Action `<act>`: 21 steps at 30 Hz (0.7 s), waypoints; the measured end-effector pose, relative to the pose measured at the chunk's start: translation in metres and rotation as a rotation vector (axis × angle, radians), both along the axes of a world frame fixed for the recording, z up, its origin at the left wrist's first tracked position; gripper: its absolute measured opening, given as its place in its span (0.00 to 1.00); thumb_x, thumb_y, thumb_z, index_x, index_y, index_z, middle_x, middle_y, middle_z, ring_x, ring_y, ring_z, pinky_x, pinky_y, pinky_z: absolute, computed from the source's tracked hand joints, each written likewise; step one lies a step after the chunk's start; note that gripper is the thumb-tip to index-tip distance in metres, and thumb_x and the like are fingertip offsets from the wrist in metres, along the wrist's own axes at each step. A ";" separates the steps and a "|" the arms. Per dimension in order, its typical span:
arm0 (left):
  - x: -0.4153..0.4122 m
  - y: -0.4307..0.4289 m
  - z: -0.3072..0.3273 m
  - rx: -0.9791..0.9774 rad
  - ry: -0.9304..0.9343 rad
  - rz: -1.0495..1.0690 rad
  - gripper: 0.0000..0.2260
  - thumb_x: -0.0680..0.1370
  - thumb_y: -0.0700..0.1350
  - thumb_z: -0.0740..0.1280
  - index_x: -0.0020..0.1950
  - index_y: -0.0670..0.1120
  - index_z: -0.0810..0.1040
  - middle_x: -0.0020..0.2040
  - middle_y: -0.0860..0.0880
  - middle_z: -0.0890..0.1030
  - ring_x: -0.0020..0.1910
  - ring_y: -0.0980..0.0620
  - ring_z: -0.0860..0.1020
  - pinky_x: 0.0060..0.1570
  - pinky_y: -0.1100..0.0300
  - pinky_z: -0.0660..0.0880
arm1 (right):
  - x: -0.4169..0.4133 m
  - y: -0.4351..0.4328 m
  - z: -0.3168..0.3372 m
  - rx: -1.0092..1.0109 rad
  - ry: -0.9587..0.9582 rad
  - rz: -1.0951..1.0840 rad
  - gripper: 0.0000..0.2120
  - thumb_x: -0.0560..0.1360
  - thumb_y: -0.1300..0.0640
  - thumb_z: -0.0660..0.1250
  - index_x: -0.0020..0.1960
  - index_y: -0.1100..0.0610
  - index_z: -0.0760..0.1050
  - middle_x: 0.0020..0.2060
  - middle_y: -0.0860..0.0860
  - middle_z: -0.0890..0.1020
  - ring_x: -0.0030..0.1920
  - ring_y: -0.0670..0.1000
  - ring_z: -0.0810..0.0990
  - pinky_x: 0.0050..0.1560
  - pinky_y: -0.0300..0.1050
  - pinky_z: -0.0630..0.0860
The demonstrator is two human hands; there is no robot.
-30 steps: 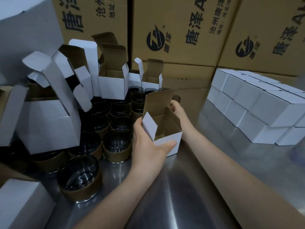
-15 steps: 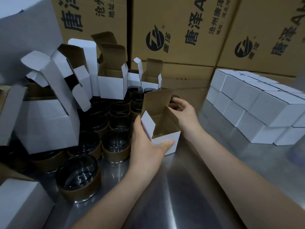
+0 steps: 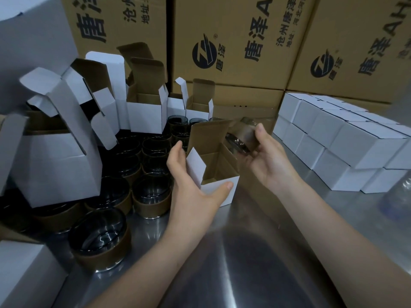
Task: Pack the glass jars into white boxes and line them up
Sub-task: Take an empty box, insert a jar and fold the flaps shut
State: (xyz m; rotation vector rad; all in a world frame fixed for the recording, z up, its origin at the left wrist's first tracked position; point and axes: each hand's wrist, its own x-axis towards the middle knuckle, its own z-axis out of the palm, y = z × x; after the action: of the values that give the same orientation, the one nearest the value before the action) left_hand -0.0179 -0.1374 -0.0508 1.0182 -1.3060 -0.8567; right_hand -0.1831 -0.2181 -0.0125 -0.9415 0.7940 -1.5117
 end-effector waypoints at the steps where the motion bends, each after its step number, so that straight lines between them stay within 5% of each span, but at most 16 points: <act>1: 0.000 0.000 0.000 -0.028 -0.009 0.007 0.45 0.70 0.45 0.78 0.73 0.62 0.50 0.75 0.61 0.57 0.74 0.71 0.54 0.72 0.63 0.57 | 0.000 0.000 0.002 -0.004 -0.039 0.010 0.10 0.69 0.49 0.71 0.45 0.54 0.84 0.46 0.53 0.86 0.49 0.52 0.84 0.56 0.51 0.79; 5: 0.001 0.003 0.003 -0.094 -0.094 0.019 0.36 0.74 0.49 0.74 0.71 0.69 0.54 0.72 0.69 0.57 0.71 0.75 0.53 0.65 0.77 0.54 | -0.001 0.003 0.008 -0.046 -0.081 0.069 0.12 0.70 0.46 0.69 0.47 0.52 0.85 0.50 0.53 0.85 0.52 0.52 0.83 0.51 0.45 0.80; 10: 0.002 0.004 0.005 -0.084 -0.123 0.006 0.30 0.76 0.47 0.71 0.67 0.73 0.61 0.77 0.57 0.57 0.71 0.73 0.55 0.57 0.86 0.54 | -0.004 0.008 0.016 -0.164 -0.096 0.174 0.20 0.64 0.45 0.78 0.51 0.54 0.84 0.52 0.53 0.84 0.56 0.53 0.81 0.57 0.45 0.79; 15: 0.002 0.003 0.004 -0.074 -0.174 0.046 0.28 0.73 0.45 0.75 0.60 0.69 0.64 0.73 0.57 0.61 0.72 0.65 0.59 0.63 0.82 0.56 | -0.002 0.018 0.030 -0.341 -0.021 0.342 0.20 0.67 0.44 0.77 0.56 0.51 0.83 0.55 0.50 0.83 0.59 0.50 0.78 0.63 0.44 0.74; 18: 0.002 0.002 0.002 -0.084 -0.180 0.068 0.32 0.71 0.44 0.77 0.61 0.68 0.63 0.69 0.58 0.65 0.69 0.64 0.63 0.69 0.66 0.63 | 0.003 0.025 0.037 -0.416 0.071 0.418 0.21 0.69 0.45 0.75 0.59 0.52 0.80 0.57 0.51 0.81 0.60 0.51 0.77 0.62 0.48 0.74; 21: 0.002 0.001 0.002 -0.071 -0.156 0.066 0.34 0.69 0.43 0.78 0.65 0.63 0.64 0.69 0.57 0.67 0.69 0.60 0.65 0.70 0.57 0.67 | 0.012 0.033 0.042 -0.428 0.140 0.419 0.34 0.67 0.46 0.78 0.66 0.60 0.71 0.60 0.56 0.77 0.62 0.56 0.76 0.58 0.50 0.77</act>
State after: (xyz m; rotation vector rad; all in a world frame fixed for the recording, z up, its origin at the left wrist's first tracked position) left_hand -0.0156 -0.1359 -0.0487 1.0831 -1.4161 -0.6878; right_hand -0.1714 -0.1848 0.0298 -1.4448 0.3358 -1.2712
